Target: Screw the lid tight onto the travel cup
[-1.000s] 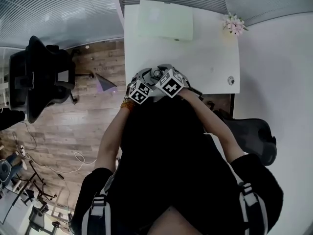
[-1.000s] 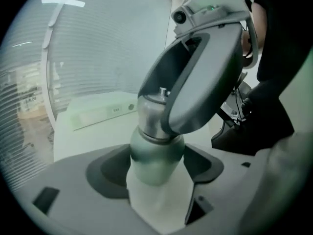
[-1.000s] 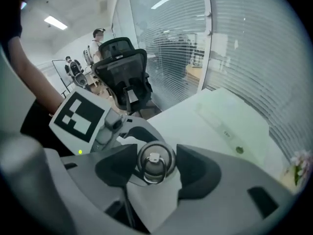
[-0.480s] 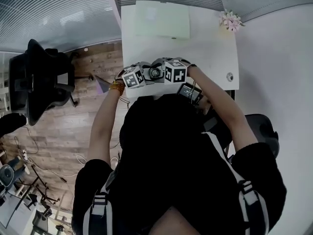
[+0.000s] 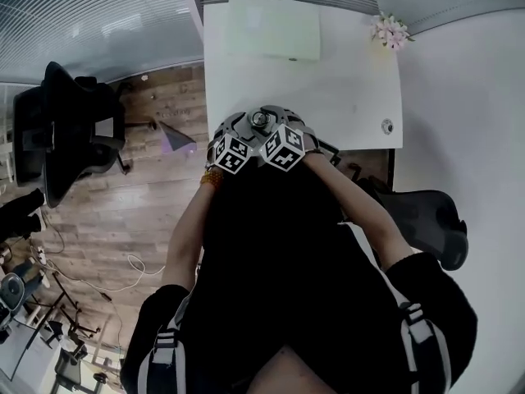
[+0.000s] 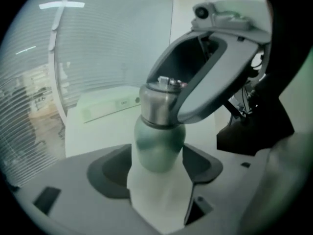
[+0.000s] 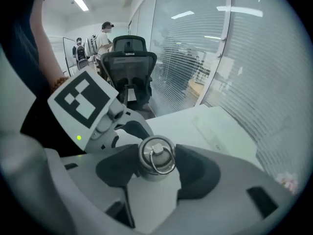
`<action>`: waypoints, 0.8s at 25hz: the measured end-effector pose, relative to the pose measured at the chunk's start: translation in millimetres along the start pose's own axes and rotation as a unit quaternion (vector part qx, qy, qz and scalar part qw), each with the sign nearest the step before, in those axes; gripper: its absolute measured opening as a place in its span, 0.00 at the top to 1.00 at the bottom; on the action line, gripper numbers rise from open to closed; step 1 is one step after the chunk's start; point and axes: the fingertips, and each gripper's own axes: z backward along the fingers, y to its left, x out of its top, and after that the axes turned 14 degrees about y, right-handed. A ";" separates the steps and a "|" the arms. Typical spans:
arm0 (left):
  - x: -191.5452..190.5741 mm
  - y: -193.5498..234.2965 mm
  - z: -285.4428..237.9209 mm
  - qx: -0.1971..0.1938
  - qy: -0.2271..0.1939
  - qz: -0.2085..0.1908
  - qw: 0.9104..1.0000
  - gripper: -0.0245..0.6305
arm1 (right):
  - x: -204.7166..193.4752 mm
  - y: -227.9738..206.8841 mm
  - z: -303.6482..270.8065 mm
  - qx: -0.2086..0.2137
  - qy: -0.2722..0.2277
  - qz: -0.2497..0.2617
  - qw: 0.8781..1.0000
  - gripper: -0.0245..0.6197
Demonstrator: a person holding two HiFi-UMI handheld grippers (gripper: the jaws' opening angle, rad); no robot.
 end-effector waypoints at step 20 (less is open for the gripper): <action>-5.7 3.9 1.1 -0.176 0.097 -0.267 0.942 0.45 | 7.2 13.3 3.4 0.119 -0.045 0.227 0.965 0.56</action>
